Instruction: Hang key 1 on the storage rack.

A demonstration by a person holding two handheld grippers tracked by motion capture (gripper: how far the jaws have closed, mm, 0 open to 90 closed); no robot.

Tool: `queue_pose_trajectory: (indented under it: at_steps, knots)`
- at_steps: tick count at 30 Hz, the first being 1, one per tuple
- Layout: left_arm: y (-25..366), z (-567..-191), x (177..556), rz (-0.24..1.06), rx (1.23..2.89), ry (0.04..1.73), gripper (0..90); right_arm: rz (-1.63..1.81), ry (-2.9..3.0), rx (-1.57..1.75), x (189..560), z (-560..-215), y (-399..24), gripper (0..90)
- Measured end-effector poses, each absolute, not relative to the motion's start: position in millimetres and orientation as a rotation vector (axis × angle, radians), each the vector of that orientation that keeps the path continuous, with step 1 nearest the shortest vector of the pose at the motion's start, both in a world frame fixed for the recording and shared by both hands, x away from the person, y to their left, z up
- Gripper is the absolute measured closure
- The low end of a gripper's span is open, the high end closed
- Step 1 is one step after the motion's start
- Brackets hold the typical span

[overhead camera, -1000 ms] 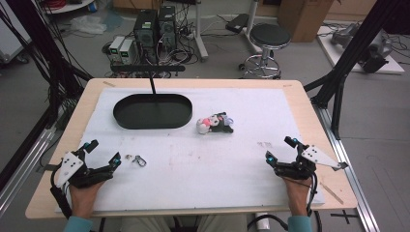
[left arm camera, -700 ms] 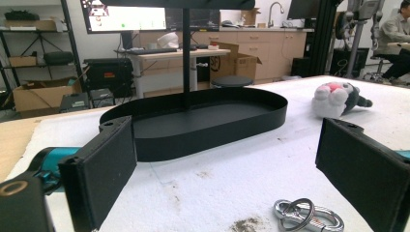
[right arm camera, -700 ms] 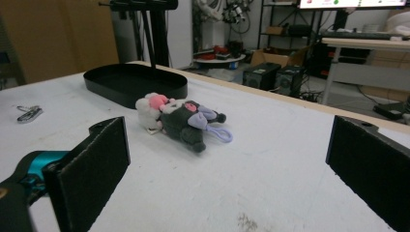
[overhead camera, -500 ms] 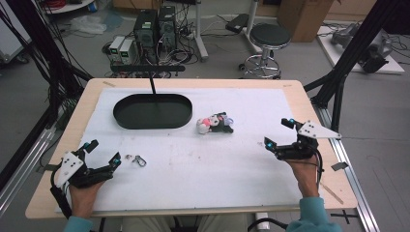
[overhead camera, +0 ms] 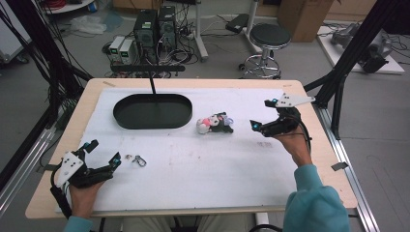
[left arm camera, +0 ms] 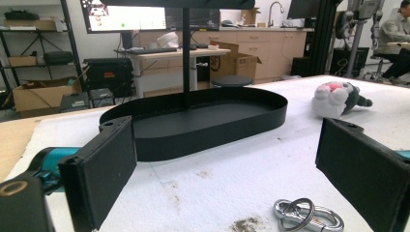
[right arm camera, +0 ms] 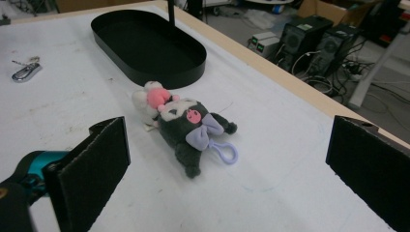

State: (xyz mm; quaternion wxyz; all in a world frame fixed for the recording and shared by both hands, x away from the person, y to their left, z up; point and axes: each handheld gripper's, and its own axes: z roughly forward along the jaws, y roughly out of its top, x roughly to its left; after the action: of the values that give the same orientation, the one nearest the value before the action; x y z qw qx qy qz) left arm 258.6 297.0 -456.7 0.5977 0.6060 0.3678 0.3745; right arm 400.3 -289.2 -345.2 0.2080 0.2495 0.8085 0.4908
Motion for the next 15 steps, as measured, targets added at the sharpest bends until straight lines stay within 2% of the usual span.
queue_pose_trajectory:
  at_steps: [15]
  knots:
    - [297, -457, 259, 0.866, 1.407, 0.859, 7.9, 1.246, 2.572, 0.507, 458, -347, -239, 1.0]
